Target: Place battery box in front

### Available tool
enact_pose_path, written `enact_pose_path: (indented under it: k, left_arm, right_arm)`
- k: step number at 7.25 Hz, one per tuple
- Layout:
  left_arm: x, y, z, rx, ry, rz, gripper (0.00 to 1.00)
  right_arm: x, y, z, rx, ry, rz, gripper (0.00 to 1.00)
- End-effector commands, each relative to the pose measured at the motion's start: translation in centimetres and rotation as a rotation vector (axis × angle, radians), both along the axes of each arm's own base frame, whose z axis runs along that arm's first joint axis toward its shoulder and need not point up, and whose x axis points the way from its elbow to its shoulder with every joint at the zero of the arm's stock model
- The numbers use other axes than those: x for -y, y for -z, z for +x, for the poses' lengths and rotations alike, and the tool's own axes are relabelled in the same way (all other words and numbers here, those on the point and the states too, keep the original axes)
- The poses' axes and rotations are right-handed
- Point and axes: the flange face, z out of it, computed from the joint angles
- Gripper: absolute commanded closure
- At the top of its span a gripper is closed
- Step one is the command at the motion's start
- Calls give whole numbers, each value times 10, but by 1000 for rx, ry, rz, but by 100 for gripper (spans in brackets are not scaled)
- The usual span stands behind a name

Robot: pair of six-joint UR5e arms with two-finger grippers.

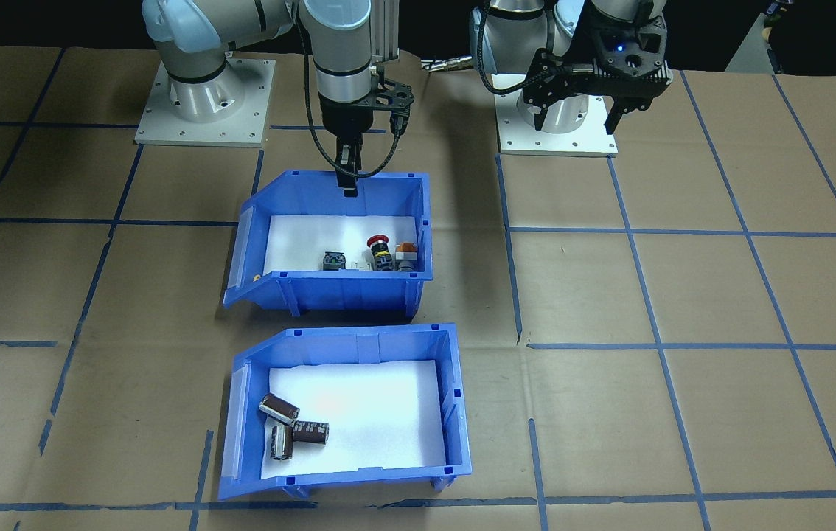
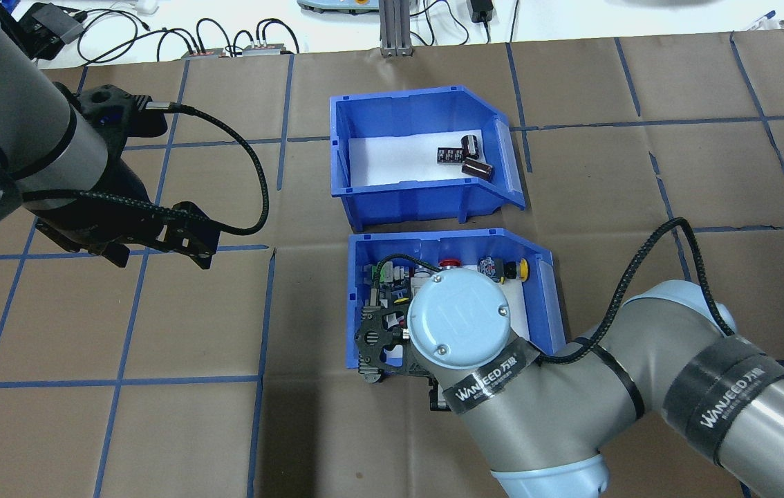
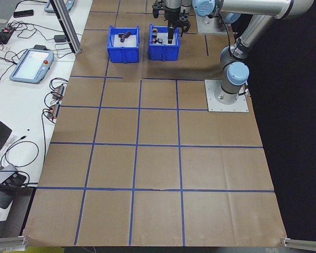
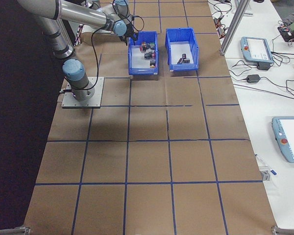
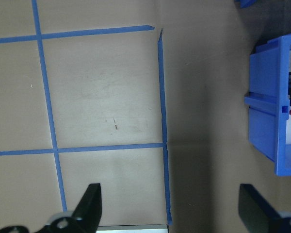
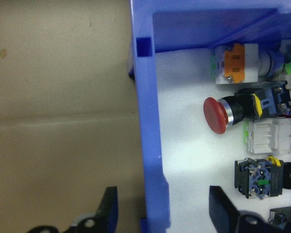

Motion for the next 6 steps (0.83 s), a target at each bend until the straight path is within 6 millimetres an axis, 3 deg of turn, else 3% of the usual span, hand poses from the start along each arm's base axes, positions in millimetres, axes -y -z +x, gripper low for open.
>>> enact_pose_path:
  k: [1,2,4,6]
  left_arm:
    - [11,-3,1,-4,0,-5,1]
    - [18,1,2,-5,-3,-21,1]
    - [26,-6,2,-3,-4,-81,1]
    - [33,-6,4,4,3,-104,1]
  right_arm:
    - [-3,-45,-14,-16,23,26,0]
    - [12,-63,-22,-32,61,57,0]
    - [63,-87,-73,-19,315,60,0]
    - [97,-99,-120,34,648,40,0]
